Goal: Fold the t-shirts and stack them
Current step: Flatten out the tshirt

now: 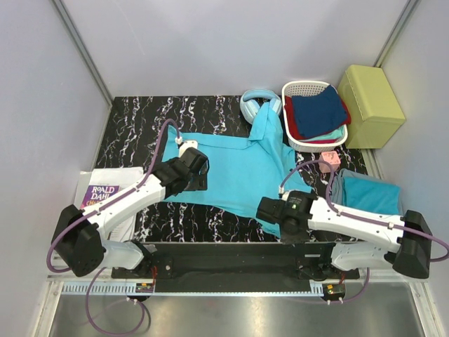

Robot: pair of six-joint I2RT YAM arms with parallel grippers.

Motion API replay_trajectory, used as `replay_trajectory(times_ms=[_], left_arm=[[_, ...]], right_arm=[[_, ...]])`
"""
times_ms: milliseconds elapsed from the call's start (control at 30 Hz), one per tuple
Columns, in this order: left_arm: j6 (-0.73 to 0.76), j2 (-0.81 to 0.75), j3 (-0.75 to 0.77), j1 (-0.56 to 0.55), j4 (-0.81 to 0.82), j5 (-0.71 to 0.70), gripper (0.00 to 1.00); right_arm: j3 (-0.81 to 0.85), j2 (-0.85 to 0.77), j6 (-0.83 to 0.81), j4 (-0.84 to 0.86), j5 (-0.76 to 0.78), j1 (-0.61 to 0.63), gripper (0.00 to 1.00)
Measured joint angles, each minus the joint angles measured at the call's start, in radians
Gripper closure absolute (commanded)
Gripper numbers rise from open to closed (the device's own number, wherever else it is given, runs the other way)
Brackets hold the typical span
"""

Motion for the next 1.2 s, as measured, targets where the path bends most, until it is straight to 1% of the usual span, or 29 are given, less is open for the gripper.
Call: replay_trajectory(times_ms=[33,67,100,133,267,300,367,500,600,667,767,933,1067,1200], left_arm=[[0.0,0.0,0.0,0.0,0.0,-0.001,0.27],[0.0,0.0,0.0,0.0,0.0,-0.001,0.26],[0.001,0.0,0.0,-0.001,0.0,-0.002,0.26],[0.003,0.0,0.0,-0.001,0.0,-0.005,0.25],[0.016,0.0,0.021,0.0,-0.009,-0.023,0.25],[0.02,0.0,0.033,0.0,-0.008,-0.029,0.24],[0.032,0.0,0.059,0.008,-0.008,-0.035,0.24],[0.045,0.0,0.096,0.065,-0.001,-0.032,0.25],[0.05,0.0,0.103,0.128,0.0,-0.029,0.24],[0.051,0.0,0.103,0.153,-0.002,-0.029,0.24],[0.05,-0.007,0.101,0.156,-0.001,-0.025,0.25],[0.039,-0.041,0.062,0.155,-0.002,-0.011,0.25],[0.033,-0.071,0.02,0.155,-0.005,-0.003,0.25],[0.032,-0.091,-0.007,0.155,-0.012,0.001,0.26]], right_arm=[[0.034,0.015,-0.006,-0.006,0.011,0.001,0.55],[0.078,0.033,-0.016,-0.01,0.034,0.002,0.49],[0.123,0.053,-0.024,-0.013,0.055,0.002,0.38],[0.203,0.088,-0.051,-0.016,0.093,0.002,0.35],[0.49,0.243,-0.163,0.025,0.212,-0.014,0.33],[0.548,0.283,-0.195,0.055,0.231,-0.031,0.33],[0.612,0.338,-0.262,0.138,0.238,-0.081,0.33],[0.655,0.427,-0.373,0.274,0.206,-0.238,0.39],[0.709,0.536,-0.448,0.349,0.176,-0.341,0.49],[0.75,0.618,-0.492,0.39,0.157,-0.381,0.58],[0.809,0.732,-0.541,0.431,0.126,-0.41,0.6],[0.917,0.915,-0.595,0.462,0.073,-0.437,0.61],[0.978,1.001,-0.621,0.465,0.049,-0.44,0.7],[1.032,1.068,-0.632,0.468,0.021,-0.445,0.77]])
